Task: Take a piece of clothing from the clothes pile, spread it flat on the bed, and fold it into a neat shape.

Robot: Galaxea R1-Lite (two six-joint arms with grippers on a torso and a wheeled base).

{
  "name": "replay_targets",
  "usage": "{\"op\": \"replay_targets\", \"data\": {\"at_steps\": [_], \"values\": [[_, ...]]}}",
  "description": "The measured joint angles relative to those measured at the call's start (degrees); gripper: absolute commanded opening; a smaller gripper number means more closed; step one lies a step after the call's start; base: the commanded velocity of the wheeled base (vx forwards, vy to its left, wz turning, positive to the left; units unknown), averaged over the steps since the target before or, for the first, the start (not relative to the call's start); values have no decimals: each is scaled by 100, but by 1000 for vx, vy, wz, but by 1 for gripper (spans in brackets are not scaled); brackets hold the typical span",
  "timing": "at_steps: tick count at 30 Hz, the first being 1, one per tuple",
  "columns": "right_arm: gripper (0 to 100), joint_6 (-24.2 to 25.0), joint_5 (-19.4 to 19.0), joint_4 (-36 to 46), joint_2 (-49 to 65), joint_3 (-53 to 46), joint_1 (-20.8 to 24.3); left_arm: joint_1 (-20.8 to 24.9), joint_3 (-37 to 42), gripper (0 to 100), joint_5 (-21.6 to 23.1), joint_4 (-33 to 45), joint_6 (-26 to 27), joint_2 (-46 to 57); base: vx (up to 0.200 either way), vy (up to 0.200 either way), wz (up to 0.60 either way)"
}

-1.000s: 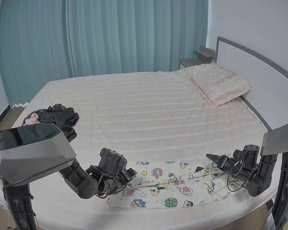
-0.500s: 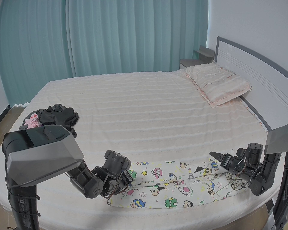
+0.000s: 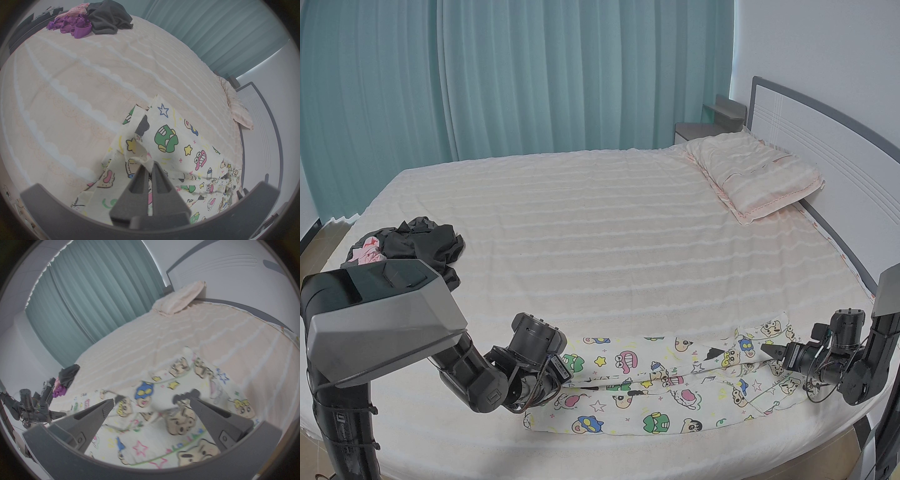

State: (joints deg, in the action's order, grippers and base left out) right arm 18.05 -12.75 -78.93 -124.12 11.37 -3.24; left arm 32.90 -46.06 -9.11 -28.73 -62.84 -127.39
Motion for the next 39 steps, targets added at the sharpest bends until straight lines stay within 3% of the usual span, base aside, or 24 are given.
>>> {"op": "replay_targets", "data": {"at_steps": [10,24,25,39], "values": [[100,-93,-5,574,-190,588,-549,-60,89,0,-2,-6,2,178,0,0,0],[100,-33,9,519,-820,951,-408,-63,99,0,-2,-13,4,212,0,0,0],[0,-29,9,517,-845,979,-402,-63,99,0,-2,-13,4,210,0,0,0],[0,266,105,552,-978,1182,-422,-66,94,0,-115,-33,33,210,0,0,0]]}}
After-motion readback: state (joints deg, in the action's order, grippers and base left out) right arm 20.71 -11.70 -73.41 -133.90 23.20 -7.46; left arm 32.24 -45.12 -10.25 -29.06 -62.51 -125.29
